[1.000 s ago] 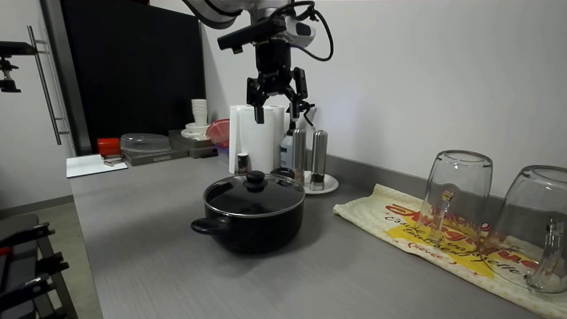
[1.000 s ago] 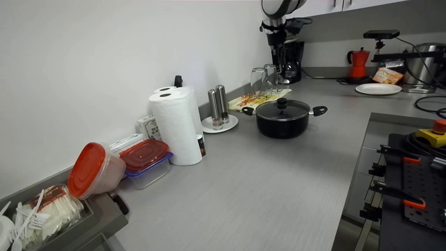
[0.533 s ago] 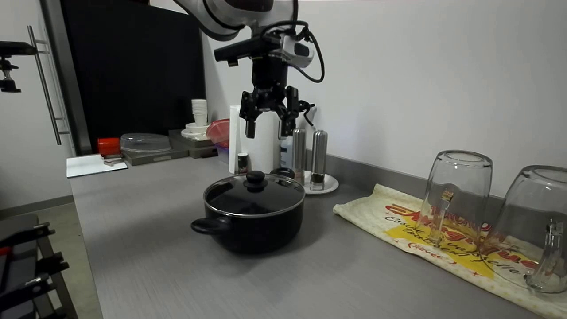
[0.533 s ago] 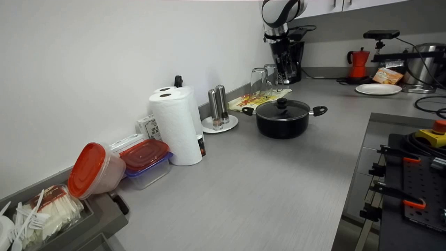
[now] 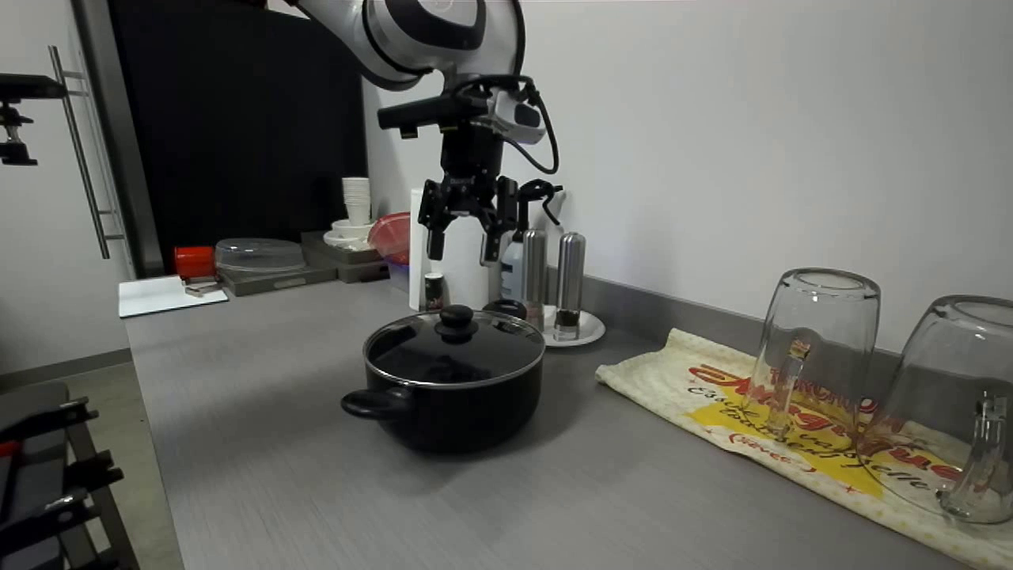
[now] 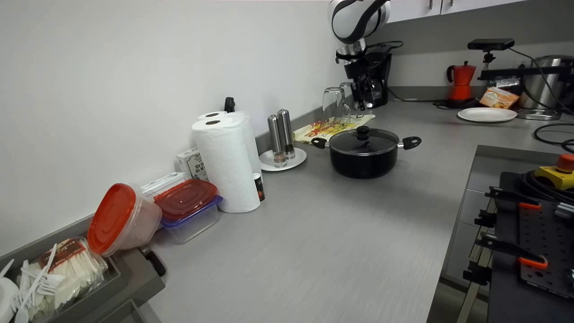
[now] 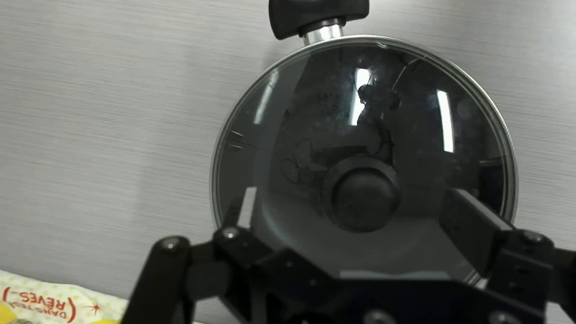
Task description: Pick up the lid from the pot and put it on the table.
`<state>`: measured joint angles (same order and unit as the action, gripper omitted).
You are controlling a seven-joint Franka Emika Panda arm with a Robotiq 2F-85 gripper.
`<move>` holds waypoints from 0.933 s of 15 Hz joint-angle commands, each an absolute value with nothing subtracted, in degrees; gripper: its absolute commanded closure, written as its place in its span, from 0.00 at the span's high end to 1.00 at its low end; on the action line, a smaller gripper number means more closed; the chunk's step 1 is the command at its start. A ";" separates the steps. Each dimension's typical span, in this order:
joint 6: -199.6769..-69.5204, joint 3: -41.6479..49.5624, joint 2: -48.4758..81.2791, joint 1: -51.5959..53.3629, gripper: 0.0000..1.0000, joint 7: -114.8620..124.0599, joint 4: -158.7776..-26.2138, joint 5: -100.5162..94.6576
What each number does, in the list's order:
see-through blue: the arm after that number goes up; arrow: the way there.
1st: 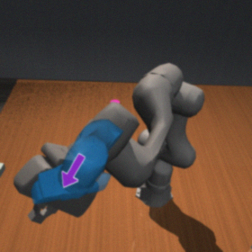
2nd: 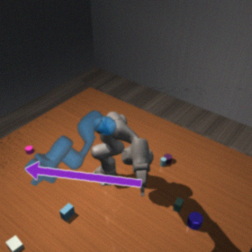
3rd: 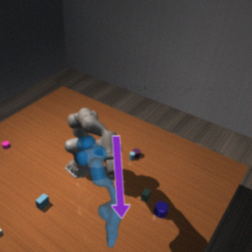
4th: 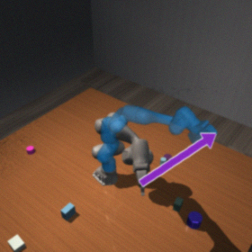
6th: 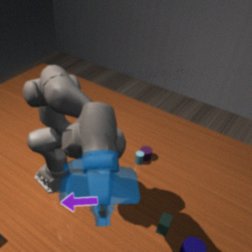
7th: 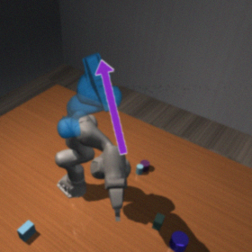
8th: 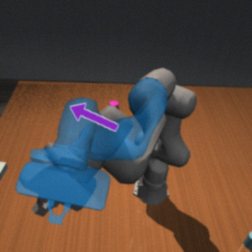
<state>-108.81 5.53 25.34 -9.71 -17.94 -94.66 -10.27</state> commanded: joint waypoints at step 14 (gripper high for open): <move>-112.71 5.06 30.05 -9.95 1.00 -10.88 -93.44 -7.02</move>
